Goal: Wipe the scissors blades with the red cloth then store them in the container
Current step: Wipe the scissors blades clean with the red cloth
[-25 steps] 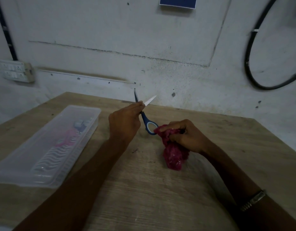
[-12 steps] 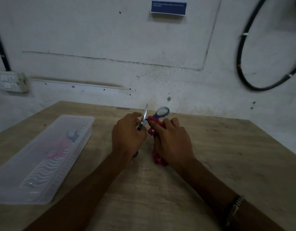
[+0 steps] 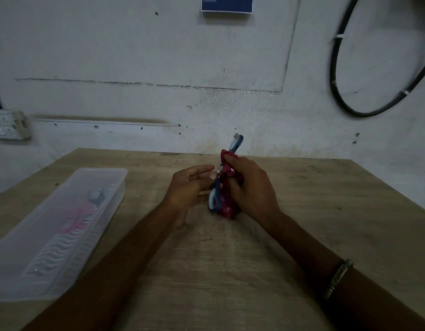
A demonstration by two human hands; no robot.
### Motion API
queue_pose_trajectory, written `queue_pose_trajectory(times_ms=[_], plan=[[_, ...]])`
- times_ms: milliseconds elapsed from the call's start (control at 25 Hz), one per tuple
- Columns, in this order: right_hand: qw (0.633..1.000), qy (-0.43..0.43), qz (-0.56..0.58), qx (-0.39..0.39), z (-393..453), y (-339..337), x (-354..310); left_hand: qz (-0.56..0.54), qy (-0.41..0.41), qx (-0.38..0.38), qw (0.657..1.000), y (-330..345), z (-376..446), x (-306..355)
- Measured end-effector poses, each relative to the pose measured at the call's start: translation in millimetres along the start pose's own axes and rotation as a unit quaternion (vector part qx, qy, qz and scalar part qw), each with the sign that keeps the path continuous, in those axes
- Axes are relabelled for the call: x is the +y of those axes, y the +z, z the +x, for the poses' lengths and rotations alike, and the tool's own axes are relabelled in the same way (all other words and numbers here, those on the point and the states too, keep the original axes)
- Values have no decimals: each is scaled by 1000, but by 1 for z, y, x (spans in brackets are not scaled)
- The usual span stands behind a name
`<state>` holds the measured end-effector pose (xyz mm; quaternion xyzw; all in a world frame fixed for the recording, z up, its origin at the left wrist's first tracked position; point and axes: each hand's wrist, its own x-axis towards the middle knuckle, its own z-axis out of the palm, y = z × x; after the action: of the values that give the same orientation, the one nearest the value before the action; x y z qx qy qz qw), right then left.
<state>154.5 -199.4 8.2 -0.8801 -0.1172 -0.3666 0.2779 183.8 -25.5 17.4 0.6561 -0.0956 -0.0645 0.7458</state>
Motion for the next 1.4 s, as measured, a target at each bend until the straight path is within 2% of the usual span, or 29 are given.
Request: queue_pose_trajectory(times_ms=[120, 240, 400, 480, 560, 600, 680, 760, 840, 920, 1080, 1200, 1320, 1400], plan=[[991, -9, 130, -36, 1, 0, 7, -6, -72, -42, 996, -2, -4, -1], [959, 23, 257, -114, 6, -7, 4, -76, -118, -55, 989, -8, 0, -4], [946, 50, 245, -209, 11, -25, -4, -215, -128, -21, 968, -17, 8, -1], [927, 81, 259, -258, 13, -38, -3, -229, -127, -2, 965, -22, 11, -1], [920, 100, 261, -273, 14, -50, 0, -220, -119, 10, 968, -25, 15, -2], [924, 107, 253, -265, 14, -54, 1, -214, -112, 17, 970, -27, 16, -2], [955, 97, 184, -212, 15, -54, 2, -172, -93, 42, 980, -27, 17, -3], [981, 29, 59, -182, 11, -44, -3, -68, -59, 90, 992, -25, 18, -3], [973, -48, -52, -221, 3, -27, -14, -30, -32, 120, 992, -22, 19, -3], [957, -72, -114, -259, -5, -10, -21, -74, -22, 115, 990, -23, 20, -2], [949, -72, -159, -263, -4, -10, -9, -145, -8, 187, 972, -32, 22, 1], [949, -34, -197, -245, -3, -20, -2, -164, -22, 243, 956, -37, 26, -3], [975, -16, -166, -148, -4, -20, -7, -134, -51, 241, 960, -30, 24, -11], [977, -27, -150, -147, -4, -14, -18, -137, -42, 194, 970, -17, 18, -13]])
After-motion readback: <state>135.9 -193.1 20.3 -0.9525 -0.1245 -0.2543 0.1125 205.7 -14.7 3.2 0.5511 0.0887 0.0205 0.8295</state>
